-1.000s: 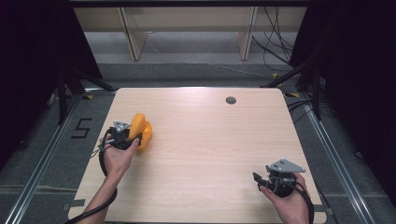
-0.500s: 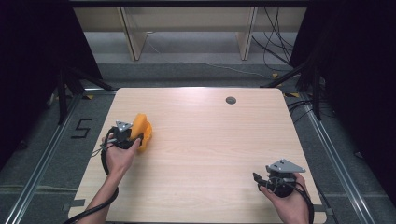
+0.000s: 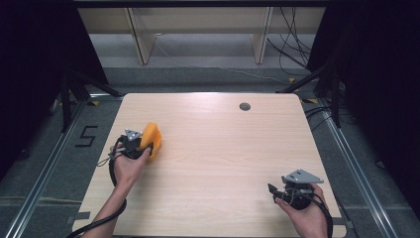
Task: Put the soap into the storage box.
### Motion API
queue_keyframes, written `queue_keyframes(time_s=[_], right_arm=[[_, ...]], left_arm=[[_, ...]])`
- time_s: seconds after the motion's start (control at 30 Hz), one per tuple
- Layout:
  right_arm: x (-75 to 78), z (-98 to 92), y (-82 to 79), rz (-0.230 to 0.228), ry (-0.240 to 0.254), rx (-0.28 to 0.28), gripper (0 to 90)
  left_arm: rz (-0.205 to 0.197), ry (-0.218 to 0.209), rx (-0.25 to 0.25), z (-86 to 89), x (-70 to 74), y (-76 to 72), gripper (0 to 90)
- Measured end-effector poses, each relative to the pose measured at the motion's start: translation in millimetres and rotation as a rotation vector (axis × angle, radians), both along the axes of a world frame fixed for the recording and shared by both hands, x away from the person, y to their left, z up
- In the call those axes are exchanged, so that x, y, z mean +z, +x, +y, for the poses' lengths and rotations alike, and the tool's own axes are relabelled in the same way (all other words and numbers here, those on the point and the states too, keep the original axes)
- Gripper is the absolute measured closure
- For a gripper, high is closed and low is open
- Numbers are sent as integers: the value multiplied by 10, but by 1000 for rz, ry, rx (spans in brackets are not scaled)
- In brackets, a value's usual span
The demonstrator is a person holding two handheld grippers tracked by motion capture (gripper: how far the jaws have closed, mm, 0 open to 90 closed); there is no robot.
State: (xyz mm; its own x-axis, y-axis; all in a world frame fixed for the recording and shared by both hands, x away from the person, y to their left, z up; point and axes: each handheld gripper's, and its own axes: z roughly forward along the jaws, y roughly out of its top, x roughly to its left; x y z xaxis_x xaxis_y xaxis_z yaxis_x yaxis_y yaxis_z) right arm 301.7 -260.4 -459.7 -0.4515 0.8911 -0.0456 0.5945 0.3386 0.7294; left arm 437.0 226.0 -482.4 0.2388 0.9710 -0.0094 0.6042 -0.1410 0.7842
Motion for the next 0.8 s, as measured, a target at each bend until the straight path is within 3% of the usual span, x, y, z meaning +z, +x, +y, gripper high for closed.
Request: queue_keyframes(time_s=[0.27,0.4,0.8], right_arm=[[-4,3,2,1,-1,1,440],[-6,16,-2,6,21,-7,440],[-8,9,-1,4,8,4,437]], left_arm=[[-3,0,-13,6,-2,4,599],[-13,-12,-5,-3,6,-4,594],[-72,-39,-16,23,192,-107,486]])
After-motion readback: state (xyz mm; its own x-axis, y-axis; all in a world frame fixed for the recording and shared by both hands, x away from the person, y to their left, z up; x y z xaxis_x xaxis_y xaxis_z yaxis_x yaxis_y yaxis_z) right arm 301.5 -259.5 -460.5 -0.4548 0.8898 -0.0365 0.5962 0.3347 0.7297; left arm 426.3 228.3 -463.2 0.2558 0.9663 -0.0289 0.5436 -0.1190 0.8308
